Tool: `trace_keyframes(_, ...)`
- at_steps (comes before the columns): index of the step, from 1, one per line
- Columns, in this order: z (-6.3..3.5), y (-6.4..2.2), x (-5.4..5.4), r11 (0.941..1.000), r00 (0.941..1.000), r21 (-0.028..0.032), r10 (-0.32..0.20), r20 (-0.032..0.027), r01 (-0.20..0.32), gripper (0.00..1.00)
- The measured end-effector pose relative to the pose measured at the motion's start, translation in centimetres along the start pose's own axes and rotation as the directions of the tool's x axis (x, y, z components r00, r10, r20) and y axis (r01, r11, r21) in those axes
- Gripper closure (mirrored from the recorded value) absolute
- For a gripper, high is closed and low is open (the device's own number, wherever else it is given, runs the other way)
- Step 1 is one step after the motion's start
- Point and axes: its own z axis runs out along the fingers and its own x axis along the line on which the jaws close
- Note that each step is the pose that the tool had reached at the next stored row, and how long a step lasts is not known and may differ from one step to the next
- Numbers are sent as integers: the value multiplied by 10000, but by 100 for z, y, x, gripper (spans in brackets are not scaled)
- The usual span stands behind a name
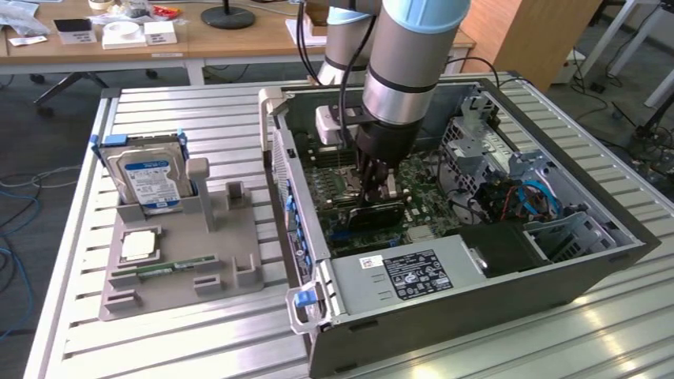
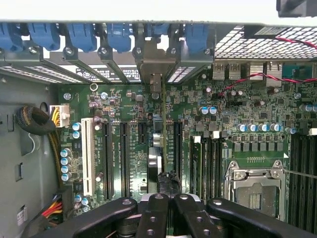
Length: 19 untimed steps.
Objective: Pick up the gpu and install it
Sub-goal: 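Press down on the gpu until it lock into place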
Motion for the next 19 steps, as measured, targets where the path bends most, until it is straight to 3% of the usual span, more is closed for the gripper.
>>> trace_keyframes(14,12,10,1,10000,10000,2,0,1,0,89)
trace_keyframes(19,-71,11,-4,10000,10000,4,1,-23,-1,89)
